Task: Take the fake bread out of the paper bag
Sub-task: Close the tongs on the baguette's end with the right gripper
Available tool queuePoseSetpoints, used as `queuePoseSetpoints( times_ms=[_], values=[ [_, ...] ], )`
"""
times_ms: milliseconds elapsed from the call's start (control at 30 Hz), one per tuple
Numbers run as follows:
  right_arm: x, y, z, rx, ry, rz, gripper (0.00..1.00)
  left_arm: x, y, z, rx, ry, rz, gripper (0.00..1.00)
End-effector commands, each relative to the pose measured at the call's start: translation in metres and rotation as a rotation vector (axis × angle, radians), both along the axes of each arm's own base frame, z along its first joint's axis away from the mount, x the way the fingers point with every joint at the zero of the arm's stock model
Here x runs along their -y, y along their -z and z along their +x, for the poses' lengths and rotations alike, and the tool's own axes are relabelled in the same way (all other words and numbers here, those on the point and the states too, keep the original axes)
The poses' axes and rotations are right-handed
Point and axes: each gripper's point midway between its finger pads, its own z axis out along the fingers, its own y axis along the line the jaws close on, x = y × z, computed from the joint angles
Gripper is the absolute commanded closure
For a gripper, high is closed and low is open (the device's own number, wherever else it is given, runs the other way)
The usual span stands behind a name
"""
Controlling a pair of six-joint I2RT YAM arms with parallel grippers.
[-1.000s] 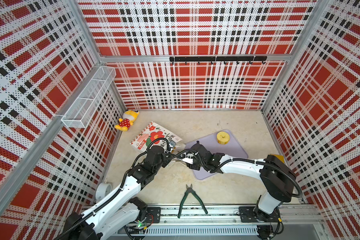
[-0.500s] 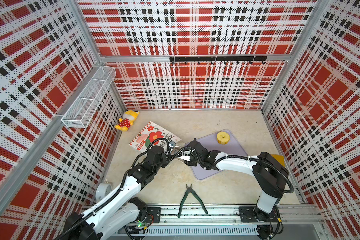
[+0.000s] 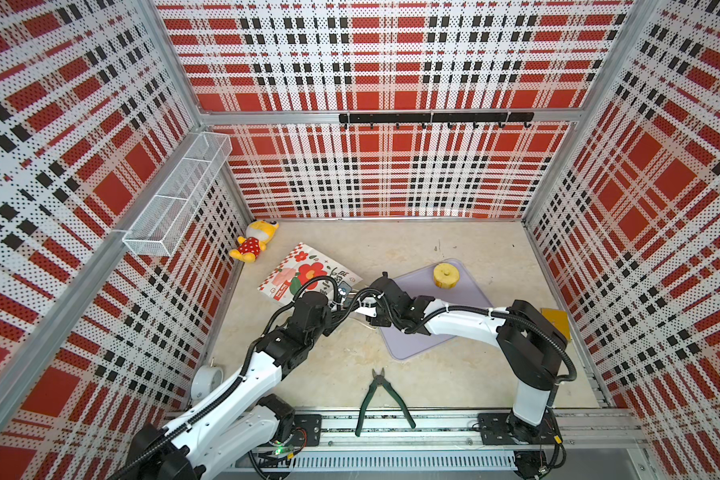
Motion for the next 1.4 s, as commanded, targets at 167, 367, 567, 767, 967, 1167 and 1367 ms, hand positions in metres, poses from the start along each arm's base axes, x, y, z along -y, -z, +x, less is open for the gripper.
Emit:
queuePoseSetpoints(
  times_ms=[167, 367, 567, 767, 967, 1167, 1367],
  values=[
    [-0.01, -0.009, -0.009, 0.025, -0.019, -0.085, 0.88, 0.009, -0.019, 0.006, 0.037, 0.018, -0.035, 1.0],
    [-0.004, -0.029, -0.029, 0.017, 0.033, -0.084, 1.0, 0.007, -0.021, 0.013, 0.05, -0.02, -0.042, 1.0],
    [0.014, -0.037, -0.046, -0.018, 0.116, -0.104, 1.0, 0.01, -0.022, 0.017, 0.056, -0.025, -0.06, 1.0],
    [0.029, -0.05, -0.057, -0.06, 0.193, -0.087, 1.0, 0.011, -0.022, 0.019, 0.055, -0.035, -0.073, 1.0],
    [0.02, -0.076, -0.065, -0.151, 0.23, 0.018, 1.0, 0.015, -0.019, 0.019, 0.046, -0.038, -0.09, 1.0],
    [-0.003, -0.075, -0.059, -0.183, 0.245, 0.087, 1.0, 0.024, -0.014, 0.018, 0.029, -0.023, -0.11, 1.0],
    [-0.004, -0.069, -0.064, -0.266, 0.296, 0.03, 1.0, 0.024, -0.017, 0.02, 0.041, -0.038, -0.113, 1.0]
  ],
)
